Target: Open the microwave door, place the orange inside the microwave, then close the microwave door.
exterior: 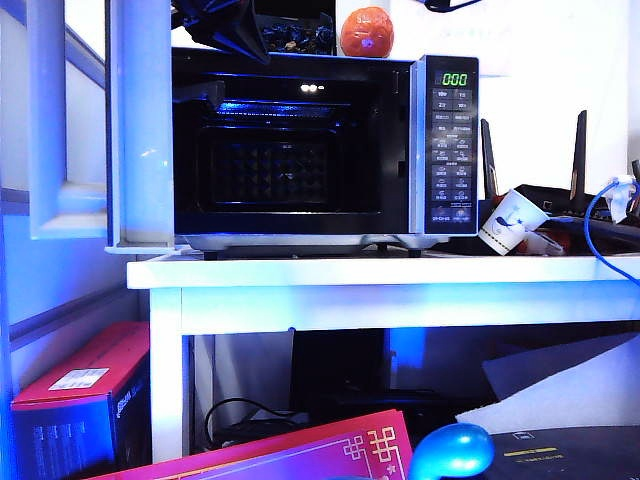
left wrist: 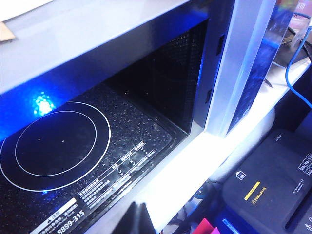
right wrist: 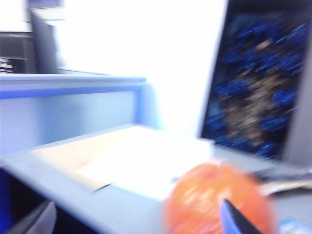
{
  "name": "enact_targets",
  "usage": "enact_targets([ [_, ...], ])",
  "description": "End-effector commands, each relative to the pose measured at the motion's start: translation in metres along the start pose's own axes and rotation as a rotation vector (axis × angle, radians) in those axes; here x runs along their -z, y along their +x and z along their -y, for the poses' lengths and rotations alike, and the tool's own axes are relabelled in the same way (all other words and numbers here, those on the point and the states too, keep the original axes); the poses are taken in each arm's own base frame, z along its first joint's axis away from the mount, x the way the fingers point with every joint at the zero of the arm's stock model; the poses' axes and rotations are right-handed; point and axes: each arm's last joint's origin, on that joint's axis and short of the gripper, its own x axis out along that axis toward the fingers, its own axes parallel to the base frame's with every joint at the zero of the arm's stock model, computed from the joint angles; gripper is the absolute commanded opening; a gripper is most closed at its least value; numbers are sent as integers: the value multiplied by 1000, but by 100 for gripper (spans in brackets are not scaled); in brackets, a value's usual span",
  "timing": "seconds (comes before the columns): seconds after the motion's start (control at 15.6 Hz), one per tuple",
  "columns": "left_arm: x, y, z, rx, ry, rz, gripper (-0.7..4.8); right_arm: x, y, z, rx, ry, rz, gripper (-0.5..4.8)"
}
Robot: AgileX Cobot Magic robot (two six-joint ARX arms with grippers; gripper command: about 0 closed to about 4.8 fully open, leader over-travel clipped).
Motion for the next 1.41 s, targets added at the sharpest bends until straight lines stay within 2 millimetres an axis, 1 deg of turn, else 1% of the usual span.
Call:
enact_targets([
  [0.06,1,1,1,7,1,-6,-5,2,13,8,68,-53,-10,463],
  [0.19,1,1,0,7,1,-7,-4,7,21,12,78,-61,-9,465],
  [0.26,1,1,0,7,1,-6,-4,8,25,14,78,-73,-12,479],
  [0.39,1,1,0,7,2,-3,-5,10,34,18,85,-75,-8,479],
  [0.58,1,1,0,6,3,-3,-4,17,46,24,102,-78,-7,479],
  [0.9,1,1,1,22,3,0,-5,36,56,28,97,-63,-43,479],
  [1.09,0,1,1,21,4,5,-4,41,56,29,93,-46,-85,479],
  [1.16,0,1,1,21,4,6,-5,44,56,28,93,-42,-106,359],
  [1.22,0,1,1,21,4,7,-4,45,56,28,91,-60,-117,281],
  [1.41,0,1,1,21,3,6,-4,40,56,26,40,-62,-99,277],
])
